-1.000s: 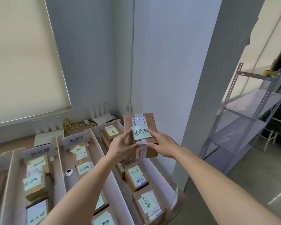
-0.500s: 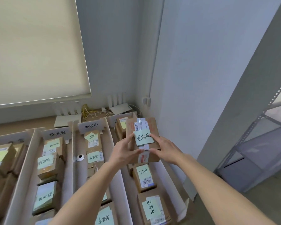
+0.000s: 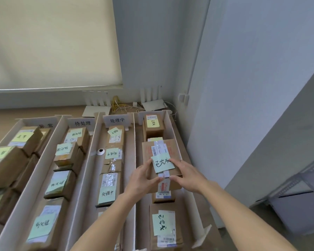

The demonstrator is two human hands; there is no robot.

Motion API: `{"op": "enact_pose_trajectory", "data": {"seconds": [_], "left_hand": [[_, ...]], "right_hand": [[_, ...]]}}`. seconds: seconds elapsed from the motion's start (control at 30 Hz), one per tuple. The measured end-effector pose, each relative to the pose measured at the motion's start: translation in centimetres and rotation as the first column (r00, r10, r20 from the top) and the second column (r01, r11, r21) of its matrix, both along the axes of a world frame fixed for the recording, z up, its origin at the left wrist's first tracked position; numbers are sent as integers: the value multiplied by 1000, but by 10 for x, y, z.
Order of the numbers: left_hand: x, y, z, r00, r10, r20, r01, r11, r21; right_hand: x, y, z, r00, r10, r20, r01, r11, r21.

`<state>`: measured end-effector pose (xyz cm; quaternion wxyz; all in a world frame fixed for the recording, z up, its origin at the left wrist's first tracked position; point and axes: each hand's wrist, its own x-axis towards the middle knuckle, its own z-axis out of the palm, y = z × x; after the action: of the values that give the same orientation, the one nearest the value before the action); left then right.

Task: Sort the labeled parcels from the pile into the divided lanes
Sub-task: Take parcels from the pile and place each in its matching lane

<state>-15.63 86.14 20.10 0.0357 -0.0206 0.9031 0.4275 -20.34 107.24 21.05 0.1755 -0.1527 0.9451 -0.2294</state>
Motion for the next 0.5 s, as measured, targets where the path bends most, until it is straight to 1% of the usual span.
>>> {"op": "enact_pose_trajectory", "data": {"seconds": [0.23, 0.5], "left_hand": [[1, 20, -39, 998, 33, 59, -33, 999, -9], [-19, 20, -69, 993, 54, 103, -50, 998, -41]], "right_hand": [[-1, 19, -50, 997, 31, 65, -30, 999, -13], [-15, 16, -83, 997, 28, 75, -26, 999, -20]]}}
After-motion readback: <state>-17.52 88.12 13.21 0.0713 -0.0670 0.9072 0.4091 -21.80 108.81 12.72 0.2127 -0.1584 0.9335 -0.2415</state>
